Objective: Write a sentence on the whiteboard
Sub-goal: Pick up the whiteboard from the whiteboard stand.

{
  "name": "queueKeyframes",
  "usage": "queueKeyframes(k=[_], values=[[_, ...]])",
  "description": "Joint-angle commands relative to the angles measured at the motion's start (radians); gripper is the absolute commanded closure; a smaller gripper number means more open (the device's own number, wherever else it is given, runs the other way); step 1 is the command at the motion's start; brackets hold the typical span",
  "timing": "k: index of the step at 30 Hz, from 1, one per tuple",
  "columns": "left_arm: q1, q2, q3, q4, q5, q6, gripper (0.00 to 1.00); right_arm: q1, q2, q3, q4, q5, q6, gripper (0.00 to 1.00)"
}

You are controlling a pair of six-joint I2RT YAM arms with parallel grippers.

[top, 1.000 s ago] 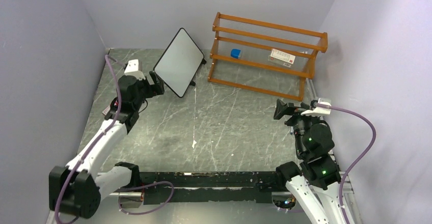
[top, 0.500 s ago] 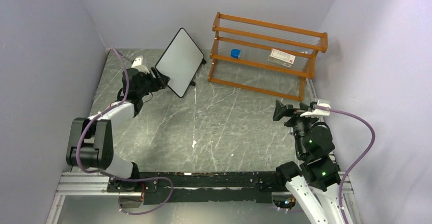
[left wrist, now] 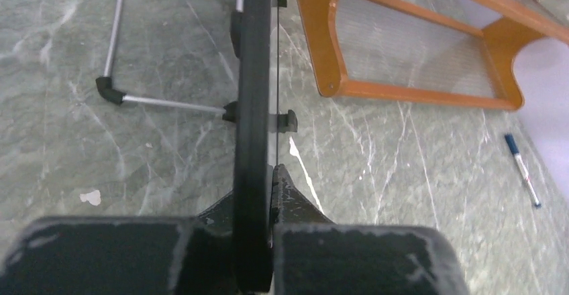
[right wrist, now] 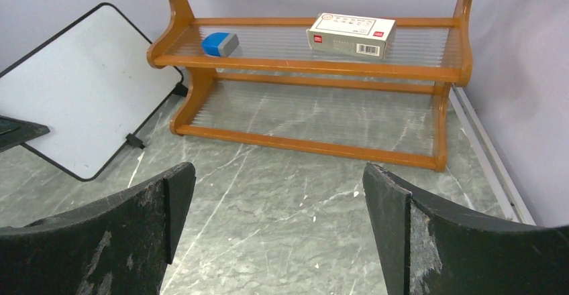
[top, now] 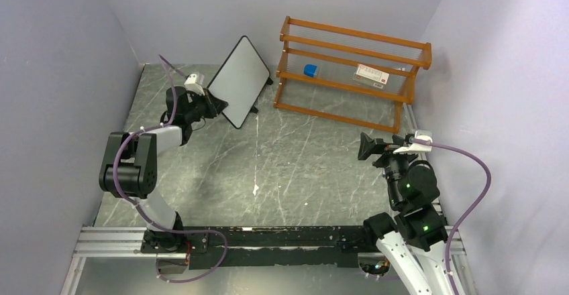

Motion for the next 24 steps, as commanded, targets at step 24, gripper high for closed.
queueKeyframes(k=[24], values=[[0.016, -0.251, 0.023, -0.62, 0.286, 0.213, 0.95, 0.001, -0.054, -0.006, 0.011, -0.04, -0.007, 0.0]])
